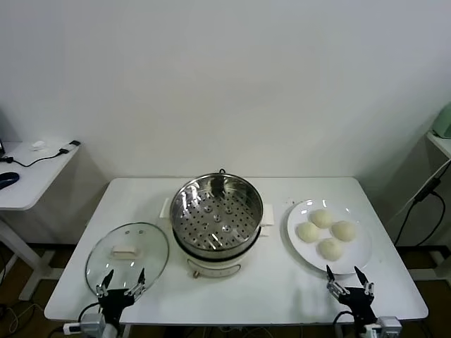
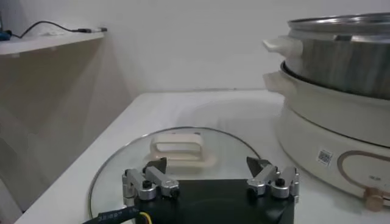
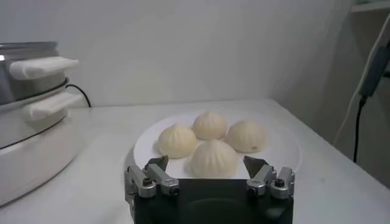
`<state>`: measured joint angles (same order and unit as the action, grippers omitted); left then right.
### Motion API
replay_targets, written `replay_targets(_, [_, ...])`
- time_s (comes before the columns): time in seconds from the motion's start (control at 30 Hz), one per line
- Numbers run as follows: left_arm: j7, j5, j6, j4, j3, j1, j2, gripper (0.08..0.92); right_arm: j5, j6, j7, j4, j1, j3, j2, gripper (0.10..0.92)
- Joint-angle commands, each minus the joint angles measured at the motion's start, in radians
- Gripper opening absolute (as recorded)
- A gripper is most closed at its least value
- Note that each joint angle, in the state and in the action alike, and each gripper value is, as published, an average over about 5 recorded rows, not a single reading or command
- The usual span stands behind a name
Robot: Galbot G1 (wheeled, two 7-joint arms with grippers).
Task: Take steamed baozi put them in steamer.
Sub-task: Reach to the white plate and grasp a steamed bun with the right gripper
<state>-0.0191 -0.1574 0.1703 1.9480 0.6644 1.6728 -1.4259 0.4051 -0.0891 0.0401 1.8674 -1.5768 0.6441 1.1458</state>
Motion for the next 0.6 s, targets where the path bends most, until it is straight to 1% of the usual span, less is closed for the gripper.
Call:
replay_targets(0.03, [0.001,-0.006,0.003,0.008,-0.002,0.001,0.005,0.823,-0.022,-0.174,-0.038,-0.054,0.305,0.007,-0.164,0.823])
replay_targets(0.13, [0.003,-0.009,0.003,0.009,-0.006,-0.002,0.009,0.823,-0.032,-0.214,-0.085,-0.141,0.448,-0.054,-0.268,0.823])
replay_targets(0.2, [0.004,-0.011,0.003,0.009,-0.008,-0.005,0.012,0.823,-0.034,-0.241,-0.157,-0.217,0.568,-0.136,-0.369,0.823])
replay_targets(0.27, [0.006,-0.014,0.003,0.009,-0.010,-0.008,0.015,0.823,-0.041,-0.262,-0.255,-0.290,0.680,-0.236,-0.471,0.823])
replay_targets(0.37, [0.008,-0.016,0.004,0.010,-0.011,-0.011,0.021,0.823,-0.056,-0.276,-0.446,-0.377,0.813,-0.401,-0.628,0.823])
replay_targets(0.47, [0.014,-0.016,0.006,0.010,-0.012,-0.012,0.023,0.823,-0.112,-0.224,-0.659,-0.448,0.945,-0.593,-0.747,0.823])
replay_targets(0.6, [0.020,-0.015,0.004,0.003,-0.014,-0.014,0.024,0.823,-0.214,-0.084,-0.911,-0.537,1.235,-0.928,-0.820,0.823])
